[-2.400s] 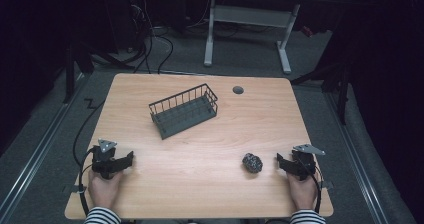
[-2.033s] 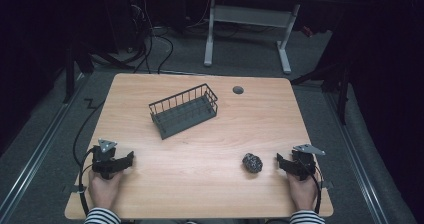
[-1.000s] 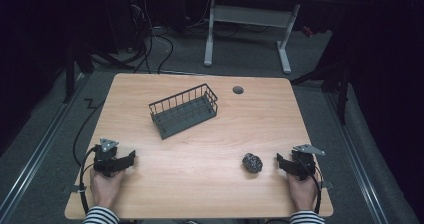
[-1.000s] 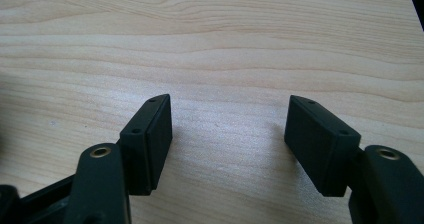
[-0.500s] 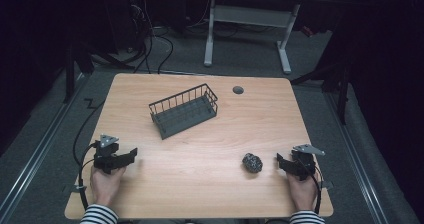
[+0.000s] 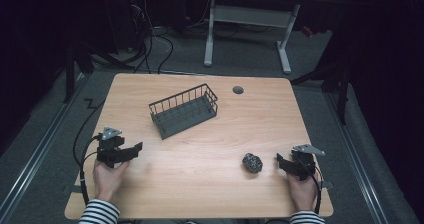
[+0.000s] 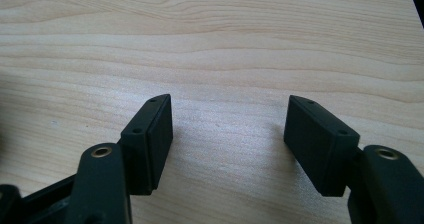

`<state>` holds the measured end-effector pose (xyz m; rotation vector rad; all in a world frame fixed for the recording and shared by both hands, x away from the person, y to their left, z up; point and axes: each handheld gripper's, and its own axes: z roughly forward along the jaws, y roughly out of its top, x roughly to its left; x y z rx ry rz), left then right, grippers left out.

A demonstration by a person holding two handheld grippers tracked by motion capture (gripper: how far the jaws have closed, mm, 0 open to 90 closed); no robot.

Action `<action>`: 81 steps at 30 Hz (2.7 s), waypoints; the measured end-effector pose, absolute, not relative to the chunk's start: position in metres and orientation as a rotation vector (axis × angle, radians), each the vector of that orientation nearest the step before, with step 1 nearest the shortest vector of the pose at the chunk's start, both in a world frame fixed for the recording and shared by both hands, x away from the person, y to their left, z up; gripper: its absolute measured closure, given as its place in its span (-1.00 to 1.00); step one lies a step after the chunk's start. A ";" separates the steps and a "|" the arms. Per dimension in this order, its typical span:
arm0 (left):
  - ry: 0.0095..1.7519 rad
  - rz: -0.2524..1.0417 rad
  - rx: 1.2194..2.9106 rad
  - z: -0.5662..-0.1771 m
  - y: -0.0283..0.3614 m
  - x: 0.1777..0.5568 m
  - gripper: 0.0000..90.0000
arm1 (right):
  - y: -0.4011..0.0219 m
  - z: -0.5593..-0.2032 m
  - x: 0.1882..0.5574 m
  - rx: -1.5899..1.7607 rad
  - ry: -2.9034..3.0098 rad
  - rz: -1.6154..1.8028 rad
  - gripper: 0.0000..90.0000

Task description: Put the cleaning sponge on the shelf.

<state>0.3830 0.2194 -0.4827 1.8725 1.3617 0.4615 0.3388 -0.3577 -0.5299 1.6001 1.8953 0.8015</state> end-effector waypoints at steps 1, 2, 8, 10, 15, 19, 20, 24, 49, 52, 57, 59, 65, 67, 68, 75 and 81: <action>1.362 0.462 1.872 -0.483 0.219 0.383 -0.40 | -0.358 -0.530 0.339 1.600 1.895 0.801 -0.19; 1.348 0.456 1.870 -0.478 0.218 0.384 -0.40 | -0.358 -0.530 0.339 1.600 1.896 0.802 -0.19; 1.318 0.460 1.868 -0.463 0.214 0.391 -0.43 | -0.358 -0.530 0.339 1.599 1.897 0.802 -0.19; 1.317 0.470 1.873 -0.460 0.213 0.395 -0.44 | -0.358 -0.530 0.339 1.599 1.897 0.802 -0.19; 1.307 0.467 1.868 -0.447 0.211 0.405 -0.45 | -0.358 -0.530 0.339 1.600 1.897 0.803 -0.19; 1.296 0.464 1.867 -0.440 0.206 0.412 -0.46 | -0.358 -0.530 0.339 1.600 1.898 0.803 -0.19; 1.293 0.468 1.871 -0.439 0.205 0.414 -0.47 | -0.358 -0.530 0.339 1.600 1.897 0.803 -0.19; 1.283 0.471 1.876 -0.432 0.200 0.422 -0.48 | -0.358 -0.530 0.339 1.600 1.898 0.804 -0.19; 1.350 0.482 1.867 -0.440 0.179 0.473 -0.46 | -0.358 -0.530 0.339 1.595 1.901 0.805 -0.19; 1.347 0.482 1.892 -0.442 0.174 0.479 -0.45 | -0.357 -0.530 0.339 1.596 1.901 0.805 -0.19; 1.346 0.490 1.922 -0.445 0.168 0.485 -0.43 | -0.357 -0.530 0.339 1.596 1.902 0.806 -0.20; 1.352 0.494 1.930 -0.447 0.166 0.489 -0.43 | -0.357 -0.530 0.339 1.594 1.903 0.806 -0.20; 1.374 0.490 1.942 -0.454 0.162 0.493 -0.40 | -0.357 -0.530 0.339 1.594 1.904 0.806 -0.20; 1.374 0.483 1.952 -0.455 0.162 0.494 -0.39 | -0.357 -0.530 0.339 1.594 1.904 0.806 -0.20; 1.366 0.483 1.959 -0.456 0.160 0.493 -0.37 | -0.357 -0.530 0.339 1.594 1.904 0.807 -0.20; 1.341 0.499 1.976 -0.456 0.155 0.492 -0.20 | -0.357 -0.530 0.339 1.593 1.905 0.807 -0.20; 1.328 0.492 1.997 -0.458 0.152 0.491 -0.07 | -0.357 -0.530 0.339 1.593 1.905 0.807 -0.20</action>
